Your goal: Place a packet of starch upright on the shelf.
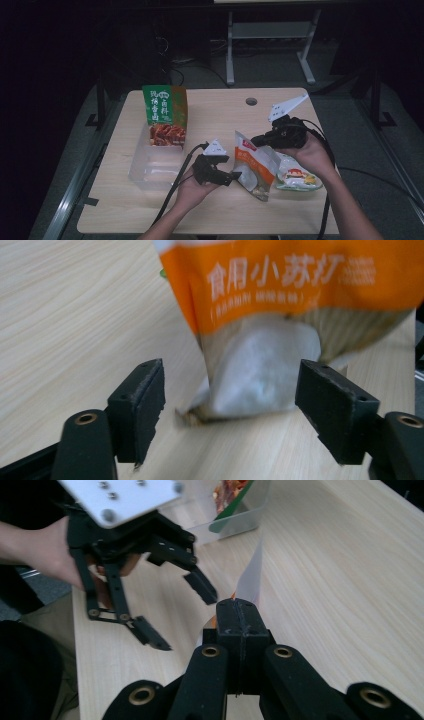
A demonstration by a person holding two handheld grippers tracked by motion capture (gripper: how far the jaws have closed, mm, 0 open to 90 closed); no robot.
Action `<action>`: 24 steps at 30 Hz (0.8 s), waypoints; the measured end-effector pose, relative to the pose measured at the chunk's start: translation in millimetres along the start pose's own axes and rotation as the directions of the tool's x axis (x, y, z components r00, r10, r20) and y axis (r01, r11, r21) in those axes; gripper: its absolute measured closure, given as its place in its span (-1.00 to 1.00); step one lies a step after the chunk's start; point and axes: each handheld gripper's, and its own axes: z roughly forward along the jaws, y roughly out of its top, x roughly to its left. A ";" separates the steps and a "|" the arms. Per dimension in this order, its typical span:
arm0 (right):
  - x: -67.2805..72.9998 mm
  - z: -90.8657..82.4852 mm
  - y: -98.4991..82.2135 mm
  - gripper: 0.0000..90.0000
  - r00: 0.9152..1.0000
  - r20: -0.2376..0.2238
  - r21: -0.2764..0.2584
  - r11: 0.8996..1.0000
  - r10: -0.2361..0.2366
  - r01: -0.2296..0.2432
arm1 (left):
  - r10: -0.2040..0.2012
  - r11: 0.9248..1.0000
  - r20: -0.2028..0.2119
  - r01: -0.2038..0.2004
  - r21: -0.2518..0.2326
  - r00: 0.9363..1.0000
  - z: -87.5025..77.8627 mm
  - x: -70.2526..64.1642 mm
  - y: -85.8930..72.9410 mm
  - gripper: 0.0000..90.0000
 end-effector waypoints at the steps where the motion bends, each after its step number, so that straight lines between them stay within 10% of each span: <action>1: 0.3 0.4 0.2 1.00 1.000 -0.006 0.001 1.000 -0.003 0.003 | -0.007 1.000 0.010 0.007 0.006 1.000 2.5 2.4 1.7 -0.30; 9: 0.9 3.4 1.3 1.00 0.999 -0.028 0.012 1.000 -0.023 0.024 | -0.057 0.998 0.153 0.051 0.042 0.987 18.7 17.8 6.0 0.31; 17: -2.6 4.1 0.8 1.00 0.999 -0.013 0.016 0.999 -0.030 0.030 | 0.006 0.998 0.148 -0.014 0.058 0.989 15.0 14.3 6.8 0.95; 24: -4.2 5.5 0.4 0.90 1.000 0.000 0.011 1.000 -0.008 0.008 | 0.030 0.998 0.104 -0.037 0.060 0.994 8.0 8.8 3.2 0.99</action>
